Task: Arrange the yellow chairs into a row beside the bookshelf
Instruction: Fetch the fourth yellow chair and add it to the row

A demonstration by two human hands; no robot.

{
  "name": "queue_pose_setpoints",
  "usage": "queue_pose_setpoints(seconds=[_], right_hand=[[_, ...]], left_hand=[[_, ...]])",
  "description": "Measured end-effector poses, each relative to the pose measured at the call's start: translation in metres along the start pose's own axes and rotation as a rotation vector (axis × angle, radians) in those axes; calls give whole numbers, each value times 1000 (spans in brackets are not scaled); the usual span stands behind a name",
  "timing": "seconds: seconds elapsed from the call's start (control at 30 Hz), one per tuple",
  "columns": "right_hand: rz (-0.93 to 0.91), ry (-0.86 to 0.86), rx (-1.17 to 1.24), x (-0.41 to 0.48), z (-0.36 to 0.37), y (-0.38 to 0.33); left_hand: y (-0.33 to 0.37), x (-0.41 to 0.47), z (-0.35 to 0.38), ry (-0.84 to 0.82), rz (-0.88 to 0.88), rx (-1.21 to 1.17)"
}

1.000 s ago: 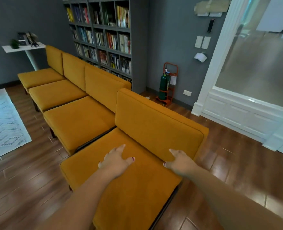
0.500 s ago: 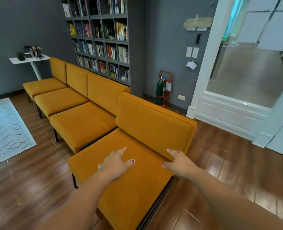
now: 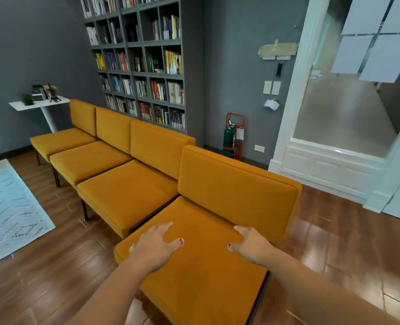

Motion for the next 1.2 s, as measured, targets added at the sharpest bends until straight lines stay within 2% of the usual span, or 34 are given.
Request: queue_pose_setpoints(seconds=[0.27, 0.5, 0.63, 0.87, 1.0, 1.2], right_hand=[[31, 39, 42, 49, 50, -58], [69, 67, 34, 86, 56, -79], [122, 82, 15, 125, 38, -68], [206, 101, 119, 226, -13, -48], [221, 74, 148, 279, -43, -45], [259, 89, 119, 340, -87, -29]], left_hand=[[-68, 32, -60, 4, 36, 86], [-73, 93, -78, -58, 91, 127], [-64, 140, -71, -109, 129, 152], [-46, 246, -93, -116, 68, 203], [-20, 313, -105, -126, 36, 247], [25, 397, -92, -161, 82, 256]])
Point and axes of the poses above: each hand's wrist, its own x-axis towards the middle knuckle, its own z-axis out of the palm, y = z × x, the point moved 8 cm from there along x, towards the middle knuckle, and after that the axes turned 1 degree about x, right-handed, at the moved point
